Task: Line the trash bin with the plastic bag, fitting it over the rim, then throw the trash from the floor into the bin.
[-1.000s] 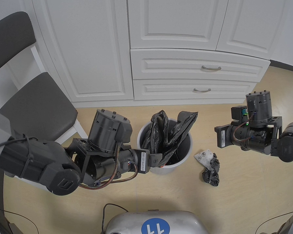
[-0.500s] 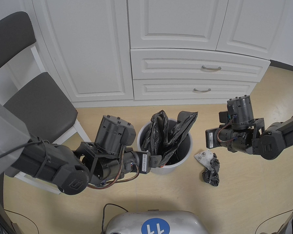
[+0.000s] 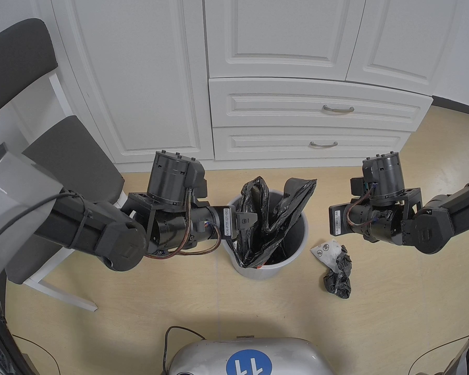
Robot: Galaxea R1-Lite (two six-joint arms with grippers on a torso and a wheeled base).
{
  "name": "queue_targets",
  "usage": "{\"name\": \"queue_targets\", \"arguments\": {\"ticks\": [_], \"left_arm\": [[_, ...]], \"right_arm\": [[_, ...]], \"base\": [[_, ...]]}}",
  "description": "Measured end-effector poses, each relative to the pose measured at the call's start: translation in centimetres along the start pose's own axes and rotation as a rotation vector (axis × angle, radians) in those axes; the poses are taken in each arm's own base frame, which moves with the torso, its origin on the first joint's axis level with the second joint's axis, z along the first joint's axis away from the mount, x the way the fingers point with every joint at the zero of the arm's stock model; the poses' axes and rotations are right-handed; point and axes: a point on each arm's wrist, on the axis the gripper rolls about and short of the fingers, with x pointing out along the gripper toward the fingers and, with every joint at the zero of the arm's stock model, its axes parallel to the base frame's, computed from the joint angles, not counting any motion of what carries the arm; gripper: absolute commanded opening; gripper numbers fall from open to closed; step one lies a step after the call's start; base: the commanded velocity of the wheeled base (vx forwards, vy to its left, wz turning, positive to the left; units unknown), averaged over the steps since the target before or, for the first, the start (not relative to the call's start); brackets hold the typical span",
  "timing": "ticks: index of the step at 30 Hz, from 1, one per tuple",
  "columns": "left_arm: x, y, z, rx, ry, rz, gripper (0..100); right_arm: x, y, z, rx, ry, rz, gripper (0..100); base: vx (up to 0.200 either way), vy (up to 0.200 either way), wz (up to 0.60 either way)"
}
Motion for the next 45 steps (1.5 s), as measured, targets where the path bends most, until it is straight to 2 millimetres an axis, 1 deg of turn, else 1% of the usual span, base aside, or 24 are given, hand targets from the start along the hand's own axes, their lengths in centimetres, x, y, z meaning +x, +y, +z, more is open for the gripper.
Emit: {"name": "queue_targets", "arguments": {"ticks": [3, 7, 12, 16, 17, 18, 32, 38, 39, 42, 45], "left_arm": [[0.0, 0.3, -0.4, 0.0, 0.012, 0.007, 100], [0.3, 0.4, -1.4, 0.006, 0.038, 0.014, 100], [1.5, 0.6, -2.4, 0.009, 0.07, 0.025, 100], [2.4, 0.8, -3.1, 0.009, 0.09, 0.034, 100], [2.5, 0.9, -3.1, 0.009, 0.092, 0.036, 100], [2.6, 1.0, -3.2, 0.009, 0.094, 0.038, 100], [3.3, 1.6, -3.5, 0.004, 0.106, 0.053, 100], [3.5, 1.6, -3.7, 0.004, 0.111, 0.055, 100], [3.5, 1.6, -3.7, 0.005, 0.112, 0.056, 100], [3.6, 1.7, -3.7, 0.004, 0.111, 0.057, 100], [3.6, 1.7, -3.7, 0.003, 0.111, 0.06, 100]], "right_arm": [[0.8, 0.2, -0.2, 0.015, 0.008, -0.002, 0], [2.7, 0.7, -0.4, 0.057, -0.008, -0.007, 0], [5.8, 1.9, 0.2, 0.191, -0.103, 0.006, 0], [7.7, 2.5, 0.4, 0.293, -0.126, 0.019, 0], [7.9, 2.6, 0.4, 0.3, -0.127, 0.02, 0], [8.1, 2.6, 0.4, 0.307, -0.129, 0.022, 100], [9.9, 3.2, 0.1, 0.356, -0.136, 0.023, 100], [11.1, 3.4, 0.1, 0.392, -0.149, 0.0, 100], [11.4, 3.5, 0.1, 0.397, -0.155, -0.013, 0], [12.0, 3.6, 0.1, 0.407, -0.166, -0.053, 0], [12.3, 3.7, -0.1, 0.404, -0.16, -0.059, 0]], "base": [[0.0, 0.0, 0.0], [0.0, 0.0, 0.0], [0.0, 0.0, 0.0], [0.0, 0.0, 0.0], [0.0, 0.0, 0.0], [0.0, 0.0, 0.0], [0.0, 0.0, 0.0], [0.0, 0.0, 0.0], [0.0, 0.0, 0.0], [0.0, 0.0, 0.0], [0.0, 0.0, 0.0]]}}
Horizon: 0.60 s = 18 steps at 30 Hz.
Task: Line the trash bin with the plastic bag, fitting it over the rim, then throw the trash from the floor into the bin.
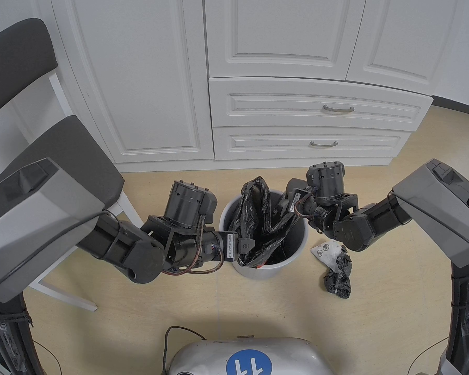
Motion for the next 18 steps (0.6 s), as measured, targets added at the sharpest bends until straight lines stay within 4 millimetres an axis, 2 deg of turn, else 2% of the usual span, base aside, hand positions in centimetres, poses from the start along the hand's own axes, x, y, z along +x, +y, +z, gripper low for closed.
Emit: {"name": "queue_targets", "arguments": {"ticks": [9, 13, 18], "left_arm": [[0.1, 0.1, 0.0, -0.001, 0.0, 0.003, 100], [0.1, 0.3, 0.1, -0.003, -0.001, 0.006, 100], [0.1, 0.4, 0.1, -0.003, 0.0, 0.009, 100]], "right_arm": [[-0.5, -0.4, -0.9, -0.068, 0.035, -0.023, 0], [-2.0, -0.9, -1.7, -0.182, 0.091, -0.056, 0], [-4.7, -0.6, -4.2, -0.333, 0.199, -0.054, 0]], "base": [[0.0, 0.0, 0.0], [0.0, 0.0, 0.0], [0.0, 0.0, 0.0]]}}
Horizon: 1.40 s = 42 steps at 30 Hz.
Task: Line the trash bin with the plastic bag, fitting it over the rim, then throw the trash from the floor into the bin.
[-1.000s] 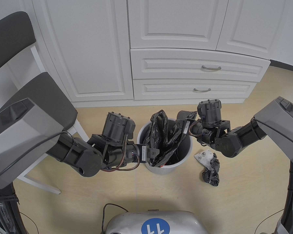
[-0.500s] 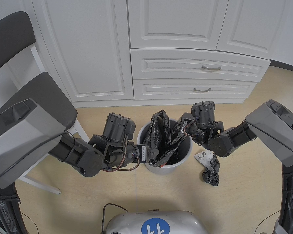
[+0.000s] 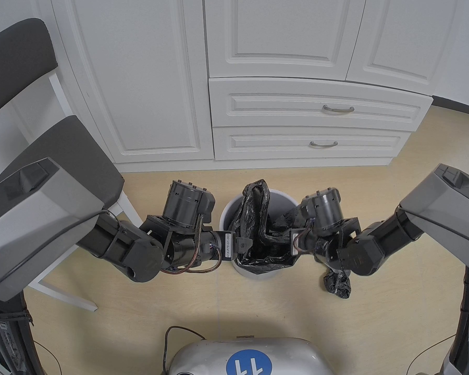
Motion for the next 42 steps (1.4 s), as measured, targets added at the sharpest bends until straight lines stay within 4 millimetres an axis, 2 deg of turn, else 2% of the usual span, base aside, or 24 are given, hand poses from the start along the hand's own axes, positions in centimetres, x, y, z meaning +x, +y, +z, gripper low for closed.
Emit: {"name": "queue_targets", "arguments": {"ticks": [4, 8, 9, 16, 24, 31, 40, 41, 42], "left_arm": [[0.0, 0.2, 0.1, -0.002, -0.001, 0.005, 100], [0.0, 0.3, 0.1, -0.004, 0.0, 0.008, 100], [0.1, 0.4, 0.0, -0.004, 0.001, 0.009, 100], [0.5, 0.6, -0.3, -0.005, 0.012, 0.016, 100], [1.6, 0.9, -0.5, -0.006, -0.008, 0.013, 100], [4.4, 0.8, -2.1, 0.005, -0.086, 0.073, 100], [6.6, 0.9, -3.5, 0.017, -0.076, 0.106, 100], [6.8, 0.9, -3.6, 0.017, -0.079, 0.108, 0], [6.9, 0.9, -3.6, 0.016, -0.087, 0.11, 0]], "right_arm": [[-1.0, 0.7, -2.0, -0.099, 0.061, 0.009, 0], [-1.4, 1.1, -2.9, -0.129, 0.081, 0.018, 0], [-1.5, 1.1, -3.0, -0.133, 0.083, 0.014, 100], [-2.6, 0.8, -2.3, -0.13, 0.06, 0.011, 100], [-5.9, -0.3, -0.6, -0.141, -0.003, 0.035, 100], [-8.1, -0.6, 0.3, -0.132, -0.063, 0.07, 100], [-8.6, 0.3, 0.2, -0.128, -0.104, 0.11, 100], [-8.6, 0.4, 0.1, -0.131, -0.103, 0.112, 100], [-8.6, 0.4, 0.0, -0.132, -0.109, 0.116, 100]], "base": [[0.0, 0.0, 0.0], [0.0, 0.0, 0.0], [0.0, 0.0, 0.0], [0.0, 0.0, 0.0], [0.0, 0.0, 0.0], [0.0, 0.0, 0.0], [0.0, 0.0, 0.0], [0.0, 0.0, 0.0], [0.0, 0.0, 0.0]]}}
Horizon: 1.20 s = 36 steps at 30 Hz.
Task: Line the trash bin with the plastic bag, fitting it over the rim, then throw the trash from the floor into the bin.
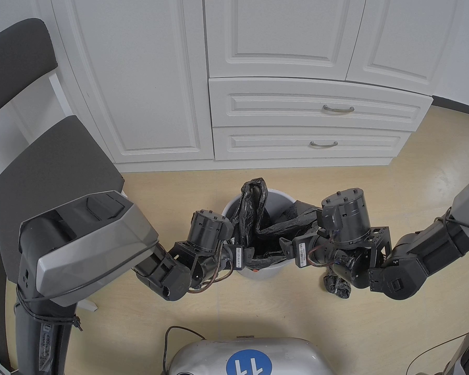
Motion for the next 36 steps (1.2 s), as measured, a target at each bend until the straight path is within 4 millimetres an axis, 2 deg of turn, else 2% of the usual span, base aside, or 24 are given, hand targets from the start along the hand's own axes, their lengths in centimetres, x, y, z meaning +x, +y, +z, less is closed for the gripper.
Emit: {"name": "queue_targets", "arguments": {"ticks": [12, 18, 22, 26, 30, 36], "left_arm": [[0.7, 0.2, -0.5, -0.009, -0.033, -0.001, 0], [0.7, 0.2, -0.6, -0.009, -0.027, -0.002, 0], [0.7, 0.2, -0.7, -0.008, -0.024, -0.004, 0], [0.7, 0.2, -0.7, -0.009, -0.022, -0.005, 0], [0.8, 0.4, -0.8, -0.01, -0.02, -0.005, 0], [0.9, 0.5, -0.8, -0.011, -0.018, -0.001, 0]], "right_arm": [[0.8, 0.2, -0.5, -0.087, -0.053, 0.082, 100], [1.8, -0.3, 0.6, -0.356, -0.106, 0.155, 100], [3.0, -1.1, 1.8, -0.548, -0.121, 0.2, 100], [4.6, -1.6, 2.6, -0.635, -0.091, 0.247, 100], [6.5, -1.8, 2.5, -0.671, -0.069, 0.271, 100], [8.9, -1.6, 1.2, -0.682, -0.031, 0.275, 100]], "base": [[0.0, 0.0, 0.0], [0.0, 0.0, 0.0], [0.0, 0.0, 0.0], [0.0, 0.0, 0.0], [0.0, 0.0, 0.0], [0.0, 0.0, 0.0]]}}
